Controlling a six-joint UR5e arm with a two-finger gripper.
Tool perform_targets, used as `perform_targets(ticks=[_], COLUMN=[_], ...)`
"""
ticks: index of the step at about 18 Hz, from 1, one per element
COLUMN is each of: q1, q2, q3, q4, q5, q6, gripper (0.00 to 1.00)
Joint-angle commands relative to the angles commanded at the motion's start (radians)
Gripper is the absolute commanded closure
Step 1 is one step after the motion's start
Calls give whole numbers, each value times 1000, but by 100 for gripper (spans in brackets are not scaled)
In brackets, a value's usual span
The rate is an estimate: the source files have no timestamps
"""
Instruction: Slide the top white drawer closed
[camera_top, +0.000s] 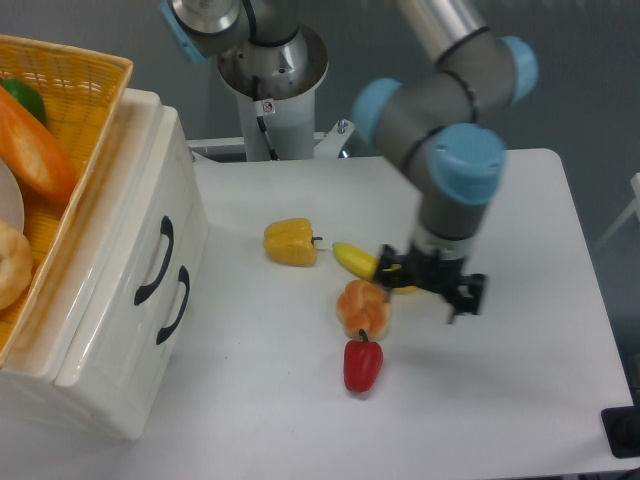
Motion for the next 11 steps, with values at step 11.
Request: perform_targets(ticks=[11], q1=[34], q2=[-32], q3=[0], q4=[-6], q5=[144], q6=[344], gripper=[0])
